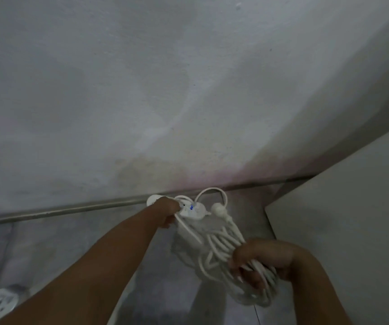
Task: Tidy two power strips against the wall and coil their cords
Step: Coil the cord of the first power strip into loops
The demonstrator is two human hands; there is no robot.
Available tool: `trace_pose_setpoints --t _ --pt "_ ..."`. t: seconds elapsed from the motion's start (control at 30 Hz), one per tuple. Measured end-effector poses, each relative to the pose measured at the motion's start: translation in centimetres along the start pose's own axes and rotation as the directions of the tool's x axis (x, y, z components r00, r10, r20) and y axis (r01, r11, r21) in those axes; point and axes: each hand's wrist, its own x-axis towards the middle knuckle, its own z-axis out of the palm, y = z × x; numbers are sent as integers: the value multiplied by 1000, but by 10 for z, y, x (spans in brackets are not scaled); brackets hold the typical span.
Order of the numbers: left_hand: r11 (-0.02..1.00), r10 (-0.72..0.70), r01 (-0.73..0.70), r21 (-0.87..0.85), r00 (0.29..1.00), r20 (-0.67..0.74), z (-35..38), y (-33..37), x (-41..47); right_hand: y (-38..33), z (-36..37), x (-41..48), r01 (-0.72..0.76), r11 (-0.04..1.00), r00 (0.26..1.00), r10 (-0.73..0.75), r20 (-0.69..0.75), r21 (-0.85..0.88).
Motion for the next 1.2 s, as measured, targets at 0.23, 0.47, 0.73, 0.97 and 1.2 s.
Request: trace_pose_setpoints --t 0.23,0.47,0.73,0.97,1.2 --pt "974 216 -223 51 970 110 8 -6 19 0 29 58 -376 910 906 323 -274 -174" --pt "779 428 -493 387 870 245 16 -8 11 65 66 134 -141 990 718 99 -689 -4" --pt "716 575 -511 476 818 15 26 -25 22 51 62 162 276 856 666 157 -729 437" --pt "675 592 -586 448 793 145 24 -44 26 38 39 151 308 724 793 164 -587 618" --pt "609 520 -521 599 832 195 28 -27 39 40 15 134 328 573 833 200 -516 751"
